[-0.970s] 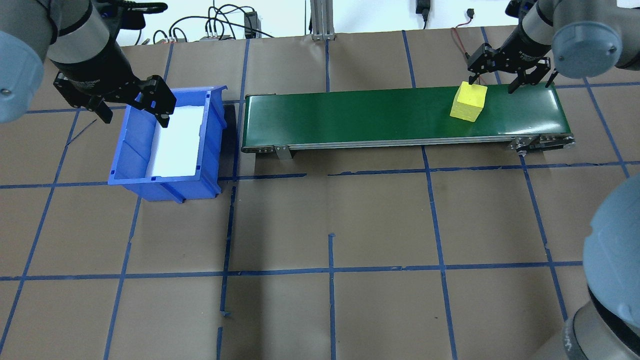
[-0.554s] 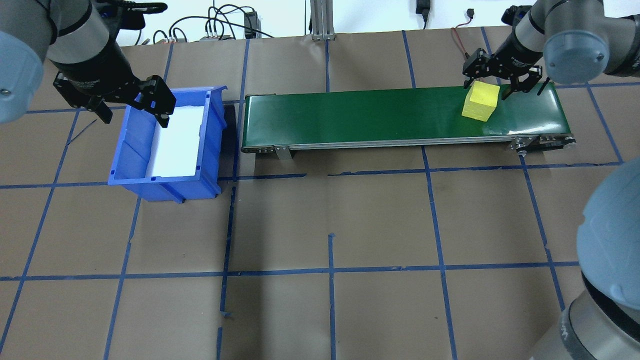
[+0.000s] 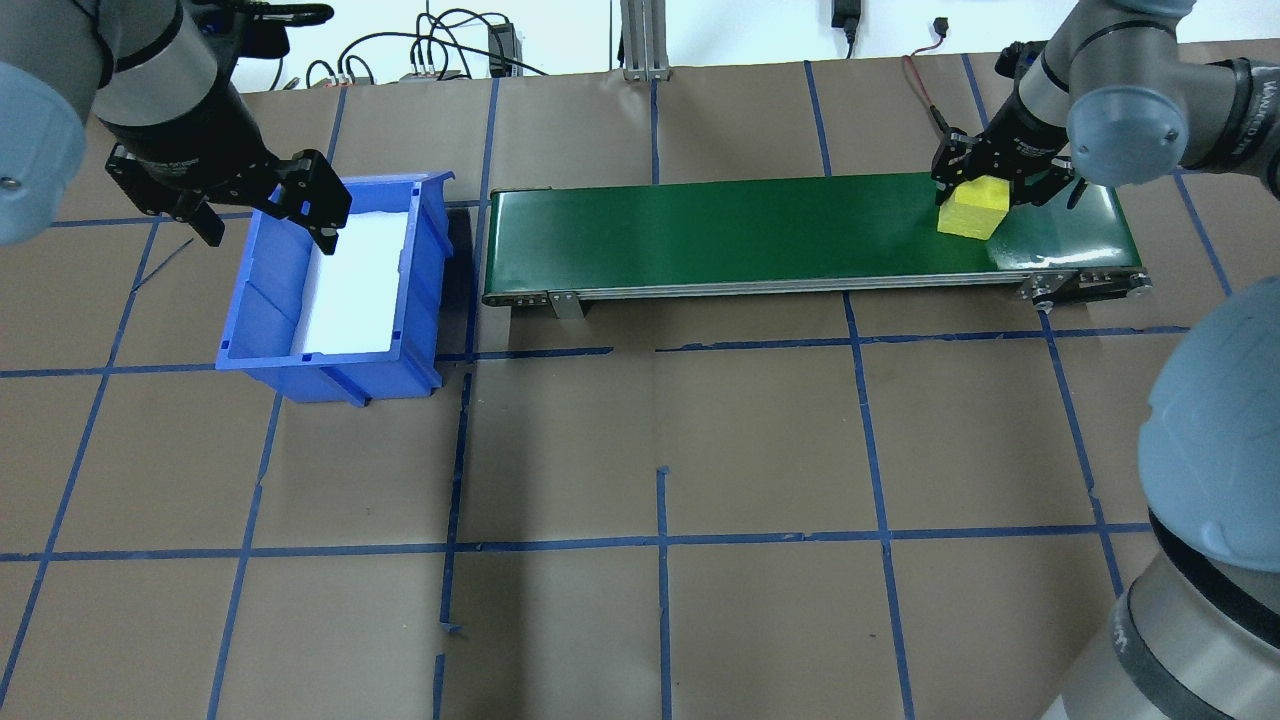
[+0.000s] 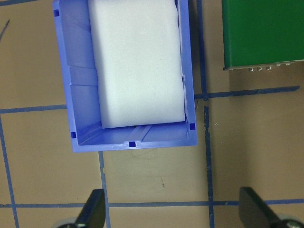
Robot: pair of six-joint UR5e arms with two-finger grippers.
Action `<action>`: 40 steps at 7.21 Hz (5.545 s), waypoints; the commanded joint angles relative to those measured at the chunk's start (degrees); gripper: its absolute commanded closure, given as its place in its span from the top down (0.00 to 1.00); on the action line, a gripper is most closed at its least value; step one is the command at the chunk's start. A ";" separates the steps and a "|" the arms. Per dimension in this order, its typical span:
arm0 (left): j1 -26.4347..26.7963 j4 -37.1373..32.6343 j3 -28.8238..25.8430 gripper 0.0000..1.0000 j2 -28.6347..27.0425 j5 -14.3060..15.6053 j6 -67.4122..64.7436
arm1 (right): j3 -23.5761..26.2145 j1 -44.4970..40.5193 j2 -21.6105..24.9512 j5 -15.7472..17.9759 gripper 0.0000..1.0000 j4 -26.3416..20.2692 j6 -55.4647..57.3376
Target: Move block left to right into plate
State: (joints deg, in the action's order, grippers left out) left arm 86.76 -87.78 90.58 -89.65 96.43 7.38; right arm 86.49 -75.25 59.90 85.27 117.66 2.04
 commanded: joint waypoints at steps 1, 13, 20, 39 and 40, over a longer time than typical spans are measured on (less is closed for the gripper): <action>-0.02 -0.02 0.04 1.00 0.00 0.07 0.00 | -0.87 0.72 2.23 4.44 0.17 -4.94 -2.11; 0.07 -0.11 -0.05 1.00 0.18 0.16 0.88 | 25.73 64.26 13.78 7.45 0.29 7.64 -76.29; -0.37 -0.20 0.04 1.00 0.18 -0.01 1.76 | 19.02 58.60 15.07 7.72 1.00 0.51 -75.87; -1.69 -0.38 0.21 1.00 0.18 -0.01 2.20 | 5.45 -18.26 35.03 5.78 1.00 -25.11 6.66; -1.60 -0.46 0.30 1.00 0.18 -0.01 2.20 | 5.54 -18.26 34.94 5.26 1.00 -25.11 6.92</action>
State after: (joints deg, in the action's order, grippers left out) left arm 85.14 -88.18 90.81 -89.47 96.42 9.55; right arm 91.86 -93.48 94.90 90.91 92.48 8.77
